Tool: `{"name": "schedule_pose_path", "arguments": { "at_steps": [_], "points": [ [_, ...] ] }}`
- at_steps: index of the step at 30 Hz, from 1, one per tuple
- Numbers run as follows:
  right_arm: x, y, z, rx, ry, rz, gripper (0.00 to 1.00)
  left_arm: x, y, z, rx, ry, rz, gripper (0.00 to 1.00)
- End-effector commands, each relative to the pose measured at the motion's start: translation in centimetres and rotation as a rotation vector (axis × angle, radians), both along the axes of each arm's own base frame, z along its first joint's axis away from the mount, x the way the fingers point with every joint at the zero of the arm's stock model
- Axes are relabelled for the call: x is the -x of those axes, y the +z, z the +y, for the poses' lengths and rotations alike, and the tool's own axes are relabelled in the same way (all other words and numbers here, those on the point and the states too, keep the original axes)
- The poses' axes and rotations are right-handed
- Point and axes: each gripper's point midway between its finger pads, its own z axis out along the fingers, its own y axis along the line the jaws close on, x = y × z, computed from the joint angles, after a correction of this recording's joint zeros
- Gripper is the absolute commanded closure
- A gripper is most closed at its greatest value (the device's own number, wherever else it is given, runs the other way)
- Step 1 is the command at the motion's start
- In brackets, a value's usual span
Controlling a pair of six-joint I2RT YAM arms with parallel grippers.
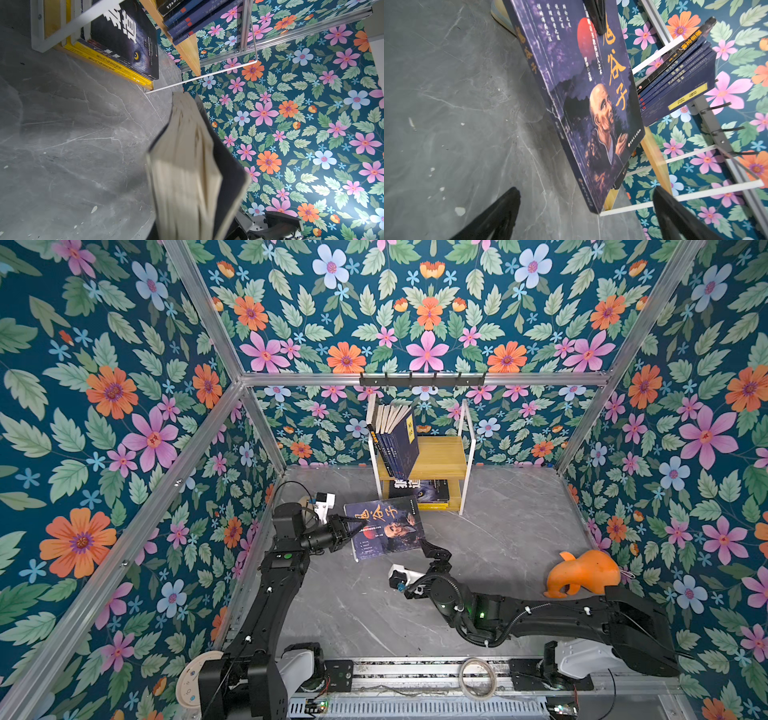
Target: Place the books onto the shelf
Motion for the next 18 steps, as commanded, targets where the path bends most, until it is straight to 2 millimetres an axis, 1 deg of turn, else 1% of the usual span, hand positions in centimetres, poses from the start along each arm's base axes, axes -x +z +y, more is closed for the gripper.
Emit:
{"name": "schedule_pose_path", "arguments": {
  "at_steps": [1,4,6,7,10,12,13,16,18],
  "points": [
    [-1.0,3.2,0.9,-0.025,-0.038,-0.172,0.01,0.0,0.9,-0.2,0.015,-0.019,-0.039,1.0],
    [-1.7,3.1,2.0,0.012,-0.043,-0.218,0.01,0.3,1.2,-0.3,0.02,-0.031,-0.035,1.0],
    [-2.3,3.4,2.5,0.014,-0.05,-0.254,0.02,0.4,0.9,-0.3,0.021,-0.032,-0.031,1.0],
    [-2.7,2.6,2.8,0.033,-0.056,-0.266,0.03,0.3,0.7,-0.3,0.019,-0.026,-0.03,1.0],
    [-4.0,3.5,2.7,0.018,-0.102,-0.323,0.05,0.3,0.6,-0.2,0.018,-0.022,-0.03,1.0],
    [-4.5,3.5,2.8,0.022,-0.101,-0.326,0.07,0.5,0.7,-0.3,0.02,-0.03,-0.033,1.0],
    [-4.7,3.4,2.9,0.022,-0.096,-0.32,0.1,0.6,0.7,-0.3,0.022,-0.031,-0.033,1.0],
    [-5.6,3.1,2.9,0.017,-0.102,-0.307,0.23,0.4,0.5,-0.3,0.018,-0.023,-0.041,1.0],
    [-6.2,3.4,2.8,0.007,-0.124,-0.314,0.39,0.4,0.6,-0.3,0.022,-0.026,-0.038,1.0]
  ]
}}
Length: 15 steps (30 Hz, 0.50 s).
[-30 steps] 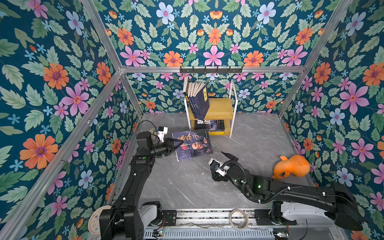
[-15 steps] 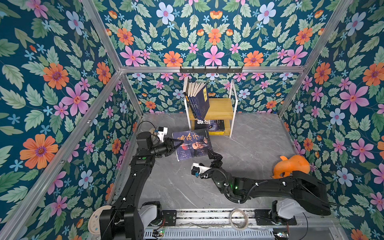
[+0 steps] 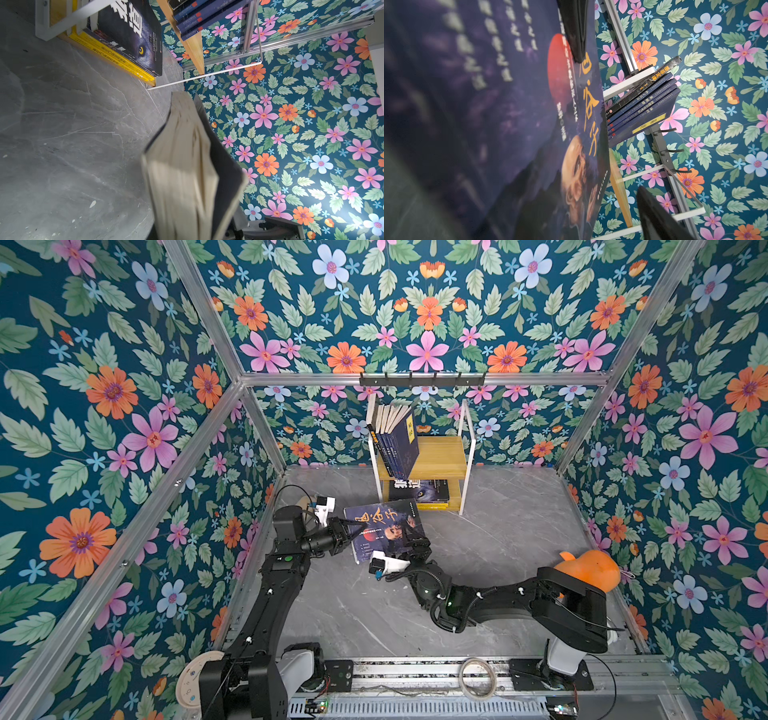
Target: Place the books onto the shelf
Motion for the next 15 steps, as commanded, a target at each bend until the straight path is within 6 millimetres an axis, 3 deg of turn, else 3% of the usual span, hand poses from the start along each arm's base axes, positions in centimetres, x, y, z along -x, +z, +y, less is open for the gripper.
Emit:
{"name": "schedule_pose_path", "arguments": {
  "at_steps": [1,4,7,11,15],
  "points": [
    [-0.7,2.1,-0.2,-0.081,-0.022,-0.044,0.45,0.1,1.3,-0.4,0.012,-0.035,-0.068,1.0],
    [-0.7,2.3,0.1,-0.081,-0.006,-0.046,0.73,0.1,0.9,-0.3,0.008,-0.031,-0.064,1.0],
    [-0.7,2.4,-0.1,-0.073,-0.015,-0.05,0.99,-0.4,0.7,-0.2,-0.002,-0.011,-0.069,0.87],
    [-0.6,1.9,-0.8,-0.044,-0.027,-0.032,1.0,-0.5,1.4,-0.1,-0.034,-0.019,-0.11,0.66],
    [-0.4,1.6,-2.3,-0.053,-0.051,0.01,1.0,-0.8,1.1,0.2,-0.067,-0.012,-0.144,0.57]
  ]
}}
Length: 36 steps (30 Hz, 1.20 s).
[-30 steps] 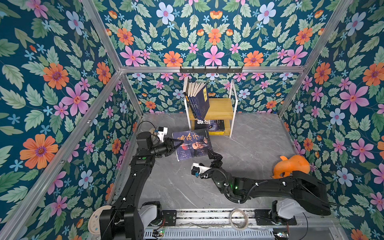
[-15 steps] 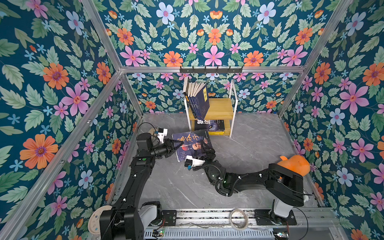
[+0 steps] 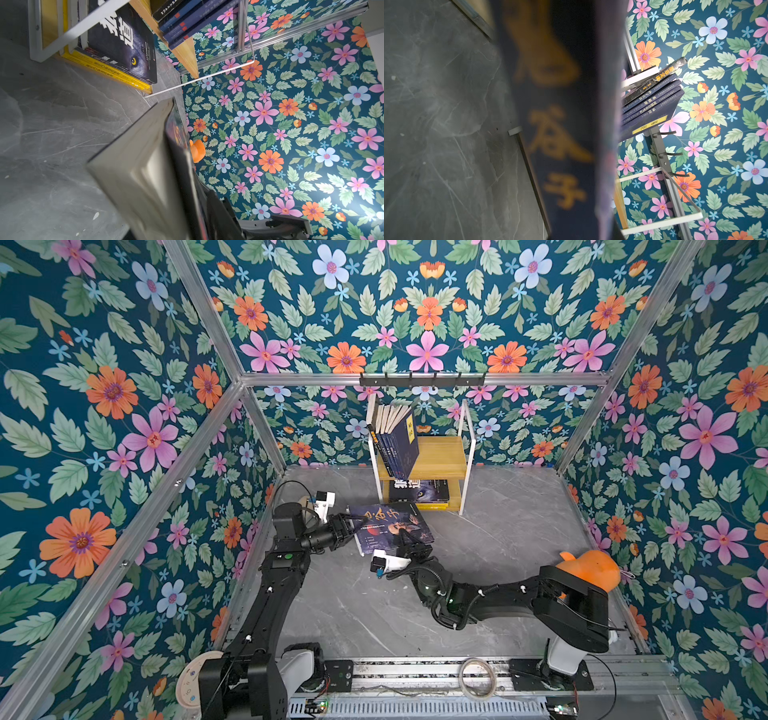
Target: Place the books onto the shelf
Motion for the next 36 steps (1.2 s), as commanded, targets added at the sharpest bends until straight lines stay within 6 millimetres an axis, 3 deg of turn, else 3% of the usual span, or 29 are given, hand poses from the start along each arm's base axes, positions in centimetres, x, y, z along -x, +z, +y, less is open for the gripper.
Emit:
{"name": "schedule_pose_path", "arguments": {
  "at_steps": [1,12,20,27,32,36],
  "points": [
    [0.0,0.9,-1.6,-0.073,-0.047,0.035,1.0,-0.2,0.2,0.3,-0.044,-0.002,-0.062,0.55],
    [0.8,-0.8,-7.1,-0.053,-0.111,0.289,1.0,-0.7,0.0,2.3,-0.218,0.05,-0.174,0.38],
    [0.7,-0.4,-10.4,-0.044,-0.173,0.348,1.0,-1.1,-2.1,4.3,-0.479,0.081,-0.261,0.24],
    [-0.7,-0.3,-11.9,0.045,-0.225,0.381,1.0,-1.1,-3.0,5.1,-0.601,0.07,-0.321,0.01],
    [-2.1,-0.3,-12.2,0.124,-0.227,0.404,1.0,-1.4,-4.3,6.7,-0.743,0.095,-0.335,0.0],
    [-3.1,-0.1,-12.1,0.17,-0.218,0.433,1.0,-1.0,-4.2,6.6,-0.744,0.089,-0.329,0.0]
  ]
}}
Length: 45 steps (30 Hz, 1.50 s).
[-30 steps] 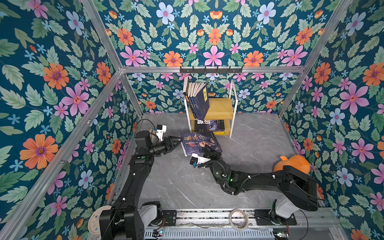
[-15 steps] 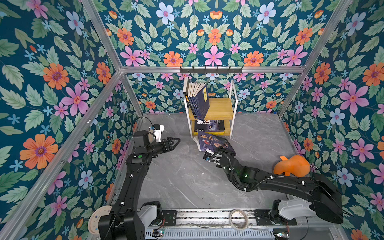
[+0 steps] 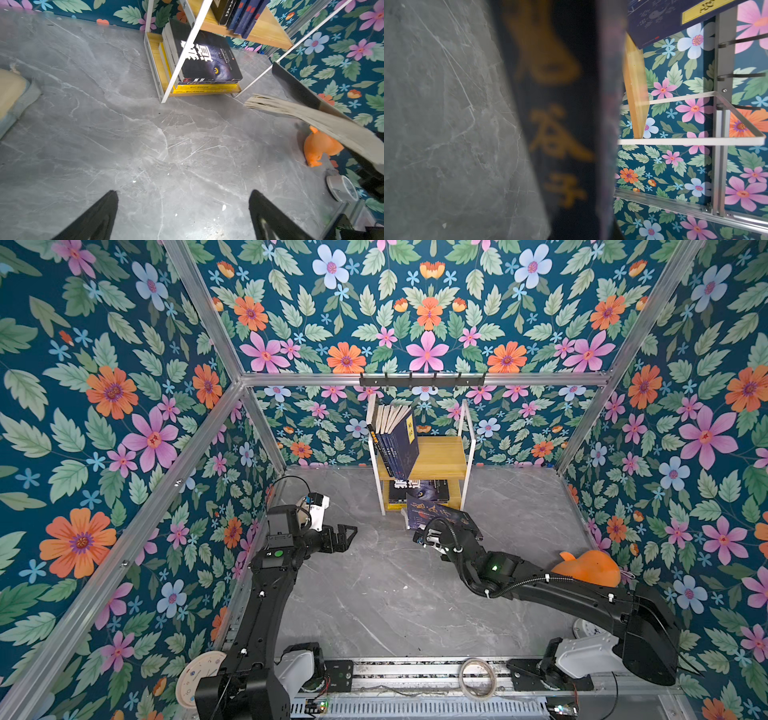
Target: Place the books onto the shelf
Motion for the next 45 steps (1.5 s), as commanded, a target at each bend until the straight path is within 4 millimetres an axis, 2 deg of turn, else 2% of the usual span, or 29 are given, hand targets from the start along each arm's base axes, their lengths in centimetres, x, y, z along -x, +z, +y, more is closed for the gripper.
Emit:
{"name": "schedule_pose_path", "arguments": {
  "at_steps": [1,5,15,16,17,23,29,33,39,45],
  "points": [
    [-0.7,0.5,0.6,0.03,0.037,0.012,1.0,0.3,-0.4,0.2,-0.034,-0.007,-0.005,0.0],
    [-2.6,0.3,1.1,0.113,0.045,0.0,1.0,0.6,-0.7,-0.4,0.008,-0.014,0.003,0.0],
    [-6.9,1.6,3.0,0.158,0.039,-0.065,1.0,0.9,-0.4,-1.0,0.038,-0.027,0.001,0.0],
    [-7.2,2.2,3.1,0.153,0.039,-0.077,1.0,1.0,-0.4,-1.0,0.039,-0.029,0.004,0.0],
    [-7.8,1.1,3.7,0.175,0.045,-0.068,1.0,1.0,-0.5,-1.0,0.036,-0.027,0.004,0.0],
    [-10.3,1.3,4.5,0.198,0.028,-0.128,1.0,0.9,-0.4,-1.2,0.049,-0.018,0.011,0.0],
    [-12.3,2.7,4.7,0.197,0.005,-0.191,1.0,0.8,-0.4,-1.1,0.041,-0.01,0.006,0.0],
    [-12.9,2.9,4.8,0.189,0.004,-0.204,1.0,1.0,-0.5,-1.2,0.044,-0.017,0.008,0.0],
    [-14.1,0.6,5.0,0.211,-0.017,-0.196,1.0,1.0,-0.3,-1.5,0.059,-0.024,0.012,0.0],
    [-13.4,-4.5,4.7,0.23,-0.007,-0.09,1.0,1.0,-0.2,-1.4,0.055,-0.02,0.007,0.0]
  ]
}}
